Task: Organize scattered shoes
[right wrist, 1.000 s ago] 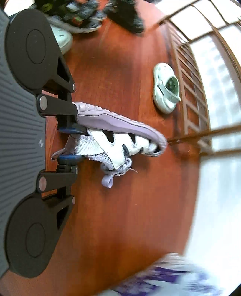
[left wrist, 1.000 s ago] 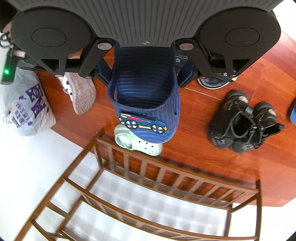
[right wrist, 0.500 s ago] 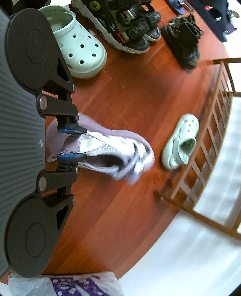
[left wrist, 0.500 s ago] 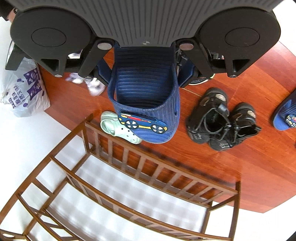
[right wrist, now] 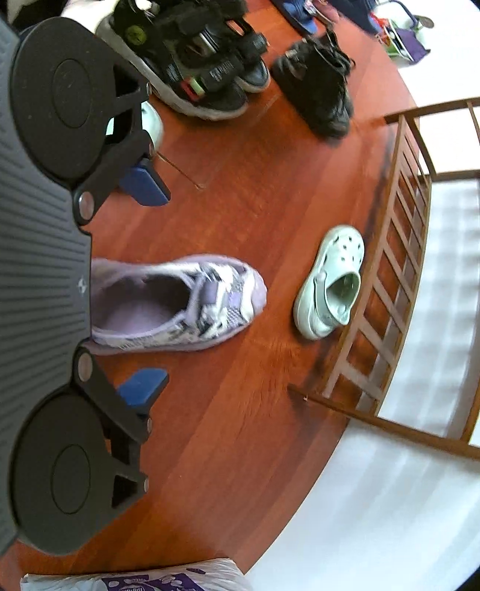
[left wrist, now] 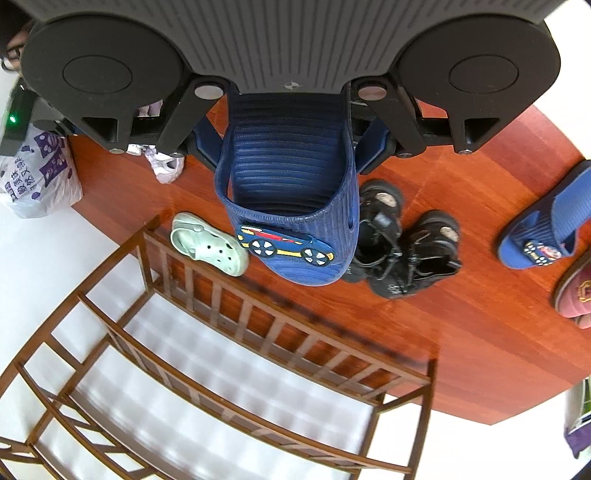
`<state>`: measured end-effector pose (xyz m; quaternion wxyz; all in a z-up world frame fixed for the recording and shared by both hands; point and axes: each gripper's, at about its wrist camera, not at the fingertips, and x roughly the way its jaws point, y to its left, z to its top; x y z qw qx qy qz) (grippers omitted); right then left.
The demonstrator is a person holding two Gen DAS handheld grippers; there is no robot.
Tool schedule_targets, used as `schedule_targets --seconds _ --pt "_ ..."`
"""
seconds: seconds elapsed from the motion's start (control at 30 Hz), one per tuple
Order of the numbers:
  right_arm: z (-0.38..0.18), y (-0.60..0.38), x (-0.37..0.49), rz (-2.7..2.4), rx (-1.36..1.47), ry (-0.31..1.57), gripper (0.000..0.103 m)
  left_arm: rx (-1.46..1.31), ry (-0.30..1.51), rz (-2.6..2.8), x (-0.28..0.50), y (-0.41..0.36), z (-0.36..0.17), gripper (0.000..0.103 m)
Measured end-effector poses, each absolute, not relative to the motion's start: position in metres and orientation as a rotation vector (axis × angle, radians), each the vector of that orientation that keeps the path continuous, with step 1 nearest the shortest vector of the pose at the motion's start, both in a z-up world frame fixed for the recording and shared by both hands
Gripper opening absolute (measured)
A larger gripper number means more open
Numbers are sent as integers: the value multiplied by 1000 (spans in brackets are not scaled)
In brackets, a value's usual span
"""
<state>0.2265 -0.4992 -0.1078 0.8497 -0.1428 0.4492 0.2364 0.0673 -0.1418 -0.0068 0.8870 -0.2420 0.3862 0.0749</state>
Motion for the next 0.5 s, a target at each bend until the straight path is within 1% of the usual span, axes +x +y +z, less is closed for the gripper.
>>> schedule_targets --seconds 0.17,0.37,0.47,0.5 --pt "-138 -502 257 473 -231 1018 99 -519 794 190 51 -137 -5 77" --pt "-163 -498 272 471 -232 1057 99 -540 792 231 32 -134 -6 77" --pt "-173 -497 278 474 -229 1072 98 -547 792 246 26 -134 -6 77" --pt "-175 -496 279 478 -225 1078 95 -550 791 251 24 -134 -6 77"
